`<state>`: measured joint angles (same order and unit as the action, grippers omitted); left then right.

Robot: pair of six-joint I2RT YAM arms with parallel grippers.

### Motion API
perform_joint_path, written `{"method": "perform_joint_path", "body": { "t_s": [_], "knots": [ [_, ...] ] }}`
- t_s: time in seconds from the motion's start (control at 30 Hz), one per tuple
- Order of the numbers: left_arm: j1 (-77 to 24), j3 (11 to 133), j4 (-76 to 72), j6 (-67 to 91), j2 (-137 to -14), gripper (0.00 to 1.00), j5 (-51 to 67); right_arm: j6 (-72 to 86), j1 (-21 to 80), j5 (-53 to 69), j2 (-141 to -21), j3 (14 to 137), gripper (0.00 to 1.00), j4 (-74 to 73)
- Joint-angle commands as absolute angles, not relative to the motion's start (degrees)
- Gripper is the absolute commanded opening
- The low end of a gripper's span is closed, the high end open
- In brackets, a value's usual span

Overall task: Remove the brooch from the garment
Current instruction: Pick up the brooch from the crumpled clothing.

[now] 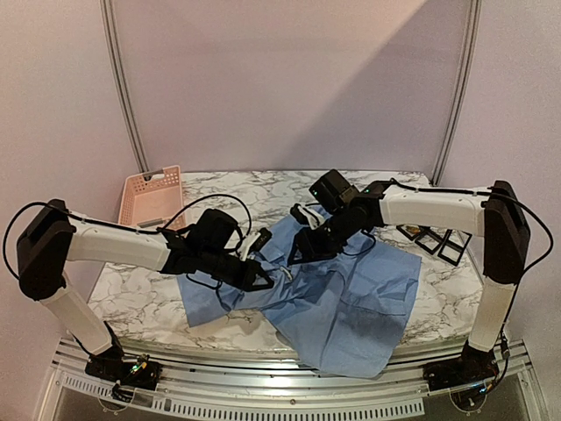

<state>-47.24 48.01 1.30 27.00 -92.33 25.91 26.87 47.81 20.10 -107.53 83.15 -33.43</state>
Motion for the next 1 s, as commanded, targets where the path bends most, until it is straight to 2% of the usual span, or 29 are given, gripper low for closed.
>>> {"method": "perform_joint_path", "body": {
  "t_s": [0.0,0.27,0.8,0.97],
  "knots": [
    [-48.25,49.21,2.44,26.46,-93.18,0.00,25.40,25.51,49.73,18.85,-109.55,87.17,0.45,-35.97],
    [-48.25,49.23,1.66,27.19,-93.57,0.00,25.46,25.16,52.33,13.99,-111.12,88.82,0.41,-37.46],
    [-48.34,49.13,0.97,27.94,-93.66,0.00,25.74,24.68,53.55,11.86,-112.75,89.82,0.11,-37.95],
    [-48.34,49.13,0.99,28.18,-93.56,0.00,25.75,24.44,53.90,10.98,-112.85,89.85,0.12,-38.35]
  ]
}}
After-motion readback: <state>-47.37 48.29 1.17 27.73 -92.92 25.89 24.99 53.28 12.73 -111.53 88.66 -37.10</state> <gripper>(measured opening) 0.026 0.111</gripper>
